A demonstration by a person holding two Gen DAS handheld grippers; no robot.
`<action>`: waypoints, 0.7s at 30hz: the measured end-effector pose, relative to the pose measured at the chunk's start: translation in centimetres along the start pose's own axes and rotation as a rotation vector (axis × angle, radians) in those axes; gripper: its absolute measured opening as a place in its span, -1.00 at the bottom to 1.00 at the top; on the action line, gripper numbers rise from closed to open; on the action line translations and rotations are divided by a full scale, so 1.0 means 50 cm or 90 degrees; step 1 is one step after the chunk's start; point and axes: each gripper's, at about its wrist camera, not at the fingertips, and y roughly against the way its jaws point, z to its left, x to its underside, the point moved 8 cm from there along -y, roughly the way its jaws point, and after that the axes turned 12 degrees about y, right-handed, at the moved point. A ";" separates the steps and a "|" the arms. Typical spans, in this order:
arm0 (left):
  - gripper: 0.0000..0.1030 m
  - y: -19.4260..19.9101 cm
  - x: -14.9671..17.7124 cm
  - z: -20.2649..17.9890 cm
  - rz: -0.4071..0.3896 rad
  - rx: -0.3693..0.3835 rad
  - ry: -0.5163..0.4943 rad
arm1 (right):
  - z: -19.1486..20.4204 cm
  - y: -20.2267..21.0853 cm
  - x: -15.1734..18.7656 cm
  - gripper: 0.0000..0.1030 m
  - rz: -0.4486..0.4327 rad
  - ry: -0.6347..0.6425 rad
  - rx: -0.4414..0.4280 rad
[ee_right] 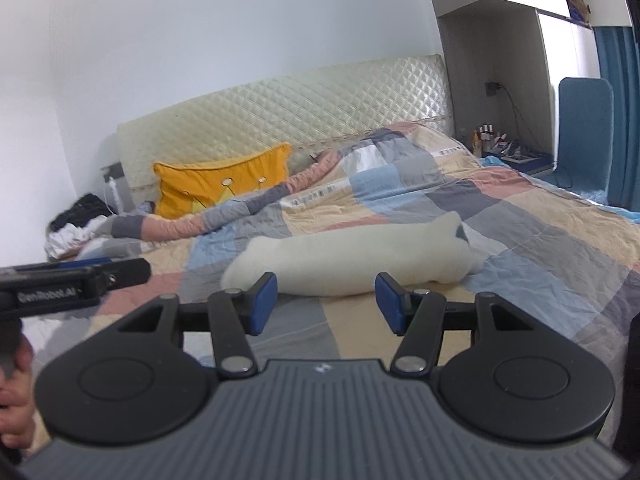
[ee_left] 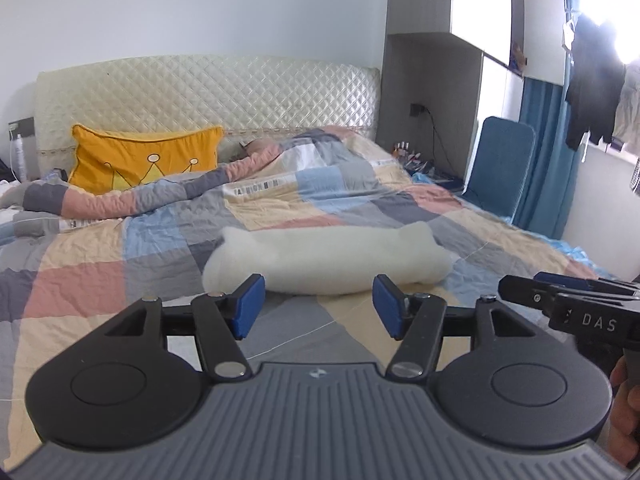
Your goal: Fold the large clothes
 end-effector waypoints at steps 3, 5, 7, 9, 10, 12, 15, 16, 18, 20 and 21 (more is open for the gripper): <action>0.29 -0.011 0.010 0.003 0.005 0.002 0.009 | -0.009 -0.011 0.014 0.13 0.005 0.006 0.012; 0.32 -0.019 0.016 0.001 0.007 0.007 0.015 | -0.014 -0.019 0.022 0.13 0.006 0.013 0.018; 0.34 -0.029 0.021 0.003 0.009 -0.003 0.009 | -0.018 -0.027 0.029 0.13 0.008 0.018 0.025; 0.35 -0.038 0.027 0.004 0.012 -0.007 0.002 | -0.020 -0.033 0.039 0.13 0.011 0.018 0.025; 0.35 -0.042 0.031 0.005 0.015 -0.009 0.002 | -0.021 -0.036 0.044 0.13 0.012 0.020 0.027; 0.35 -0.051 0.038 0.009 0.021 -0.014 0.006 | -0.022 -0.040 0.053 0.13 0.015 0.028 0.030; 0.35 -0.063 0.046 0.014 0.029 -0.022 0.010 | -0.023 -0.041 0.058 0.13 0.012 0.030 0.031; 0.35 -0.068 0.048 0.015 0.031 -0.024 0.011 | -0.023 -0.041 0.058 0.13 0.011 0.031 0.031; 0.35 -0.074 0.052 0.016 0.034 -0.026 0.012 | -0.022 -0.043 0.058 0.13 0.011 0.035 0.032; 0.35 -0.075 0.057 0.014 0.036 -0.027 0.011 | -0.018 -0.043 0.059 0.13 0.010 0.042 0.032; 0.35 -0.077 0.059 0.013 0.035 -0.028 0.009 | -0.018 -0.041 0.059 0.13 0.008 0.044 0.034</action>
